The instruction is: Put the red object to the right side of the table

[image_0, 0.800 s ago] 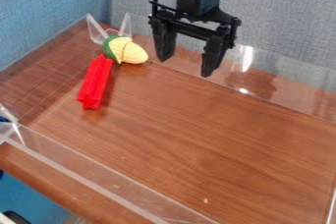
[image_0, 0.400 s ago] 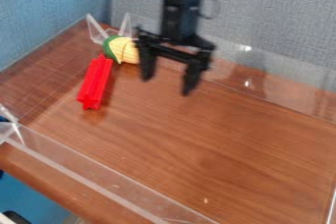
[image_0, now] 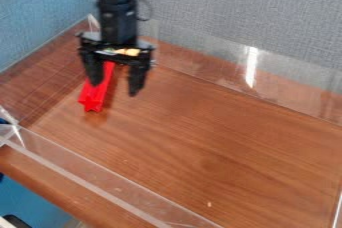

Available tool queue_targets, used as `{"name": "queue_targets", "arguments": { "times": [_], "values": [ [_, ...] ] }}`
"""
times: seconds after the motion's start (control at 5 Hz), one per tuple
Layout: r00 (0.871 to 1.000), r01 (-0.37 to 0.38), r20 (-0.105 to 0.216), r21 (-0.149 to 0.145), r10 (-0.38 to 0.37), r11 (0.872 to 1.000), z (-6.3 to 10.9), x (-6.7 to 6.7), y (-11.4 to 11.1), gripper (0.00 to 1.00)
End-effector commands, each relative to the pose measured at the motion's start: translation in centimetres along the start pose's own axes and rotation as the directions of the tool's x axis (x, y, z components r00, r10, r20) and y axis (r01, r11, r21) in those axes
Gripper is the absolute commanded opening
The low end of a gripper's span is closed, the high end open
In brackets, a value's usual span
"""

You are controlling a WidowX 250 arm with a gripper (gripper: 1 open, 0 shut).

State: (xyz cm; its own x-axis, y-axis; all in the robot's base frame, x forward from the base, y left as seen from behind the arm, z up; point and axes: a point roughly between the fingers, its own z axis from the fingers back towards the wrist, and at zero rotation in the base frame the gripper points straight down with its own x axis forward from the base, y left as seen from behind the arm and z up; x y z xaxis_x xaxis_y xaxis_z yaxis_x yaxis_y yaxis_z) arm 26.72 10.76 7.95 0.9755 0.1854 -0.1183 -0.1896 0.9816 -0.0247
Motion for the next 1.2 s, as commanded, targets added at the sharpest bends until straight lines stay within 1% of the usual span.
{"name": "queue_targets", "arguments": {
  "times": [0.0,0.2,0.4,0.6,1.0],
  "values": [
    [0.996,0.044,0.076,0.014,-0.044,0.999,1.3,1.9,2.2,1.00],
    [0.996,-0.010,0.085,0.005,0.009,1.000,0.7,2.2,4.2,1.00],
    [0.995,-0.033,0.091,-0.004,0.034,0.999,0.0,2.9,5.8,1.00],
    [0.995,-0.029,0.098,-0.013,0.030,0.999,-0.1,3.5,5.1,1.00],
    [0.993,-0.016,0.114,-0.033,0.019,0.999,0.1,4.1,3.4,1.00]
  ]
}}
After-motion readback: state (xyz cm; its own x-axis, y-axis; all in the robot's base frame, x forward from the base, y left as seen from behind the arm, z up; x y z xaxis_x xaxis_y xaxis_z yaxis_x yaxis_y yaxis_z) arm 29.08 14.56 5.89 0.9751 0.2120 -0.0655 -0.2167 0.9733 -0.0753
